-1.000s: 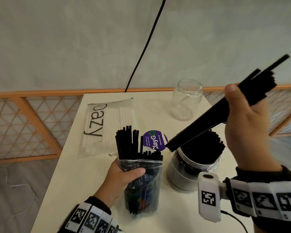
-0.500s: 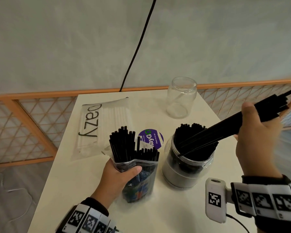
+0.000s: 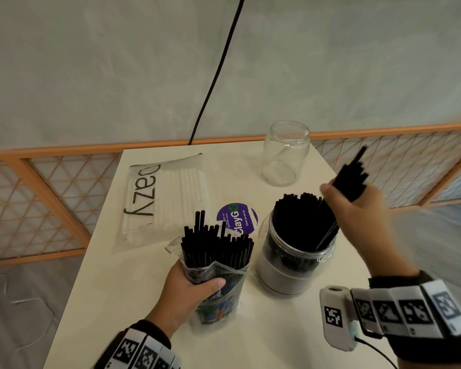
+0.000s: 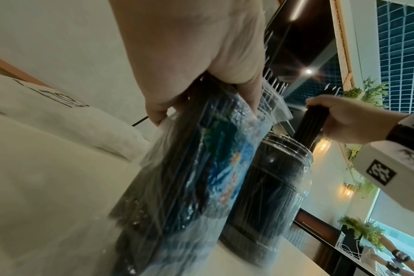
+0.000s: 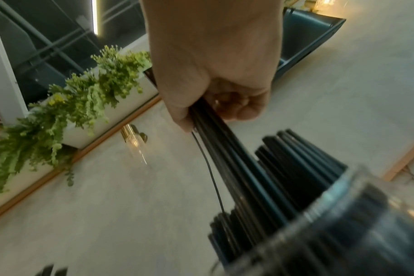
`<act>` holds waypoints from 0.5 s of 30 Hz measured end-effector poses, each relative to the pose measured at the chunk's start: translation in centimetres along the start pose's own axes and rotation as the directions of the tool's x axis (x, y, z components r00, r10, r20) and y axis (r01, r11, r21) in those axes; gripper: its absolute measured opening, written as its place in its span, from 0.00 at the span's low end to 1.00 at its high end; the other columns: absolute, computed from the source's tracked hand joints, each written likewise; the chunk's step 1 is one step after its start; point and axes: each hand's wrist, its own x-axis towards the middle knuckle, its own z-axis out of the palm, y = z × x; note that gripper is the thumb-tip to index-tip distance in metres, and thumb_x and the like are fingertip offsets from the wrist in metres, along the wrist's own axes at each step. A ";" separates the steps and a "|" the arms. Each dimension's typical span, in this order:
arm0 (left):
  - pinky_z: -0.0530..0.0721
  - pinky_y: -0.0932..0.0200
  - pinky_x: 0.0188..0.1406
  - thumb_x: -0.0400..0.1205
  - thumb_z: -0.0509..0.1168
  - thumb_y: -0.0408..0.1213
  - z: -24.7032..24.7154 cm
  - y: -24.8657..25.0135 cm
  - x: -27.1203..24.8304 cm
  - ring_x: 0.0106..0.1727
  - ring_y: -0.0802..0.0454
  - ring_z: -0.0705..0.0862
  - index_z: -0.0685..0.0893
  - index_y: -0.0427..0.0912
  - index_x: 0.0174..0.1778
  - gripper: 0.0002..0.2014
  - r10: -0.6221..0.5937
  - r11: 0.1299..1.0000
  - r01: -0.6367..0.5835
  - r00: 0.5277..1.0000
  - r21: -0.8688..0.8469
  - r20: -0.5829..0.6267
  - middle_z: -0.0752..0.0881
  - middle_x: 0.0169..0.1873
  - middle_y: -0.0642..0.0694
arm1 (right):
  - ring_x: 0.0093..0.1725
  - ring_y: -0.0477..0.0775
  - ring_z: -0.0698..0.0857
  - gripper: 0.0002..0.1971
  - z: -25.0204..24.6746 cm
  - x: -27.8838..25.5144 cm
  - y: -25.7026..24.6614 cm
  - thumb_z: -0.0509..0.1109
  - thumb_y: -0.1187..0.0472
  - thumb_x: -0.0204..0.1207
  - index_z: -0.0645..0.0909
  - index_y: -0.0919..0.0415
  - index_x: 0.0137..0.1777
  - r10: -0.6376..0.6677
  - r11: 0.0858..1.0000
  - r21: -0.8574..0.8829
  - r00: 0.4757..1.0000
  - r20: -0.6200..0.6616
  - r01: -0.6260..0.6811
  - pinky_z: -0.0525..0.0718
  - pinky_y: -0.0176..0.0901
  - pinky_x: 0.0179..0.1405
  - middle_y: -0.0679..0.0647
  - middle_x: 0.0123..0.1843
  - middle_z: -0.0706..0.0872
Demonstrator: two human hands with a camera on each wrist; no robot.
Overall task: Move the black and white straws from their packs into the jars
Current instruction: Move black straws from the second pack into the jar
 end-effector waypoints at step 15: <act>0.84 0.70 0.41 0.52 0.80 0.40 -0.5 1.0 -0.3 0.48 0.60 0.89 0.84 0.46 0.52 0.30 0.046 0.998 -0.045 0.998 -0.042 0.037 0.91 0.44 0.58 | 0.78 0.53 0.62 0.34 1.2 -0.6 -1.1 0.70 0.51 0.73 0.62 0.49 0.78 -0.107 0.960 -0.230 0.971 0.215 0.157 0.62 0.54 0.76 0.47 0.80 0.60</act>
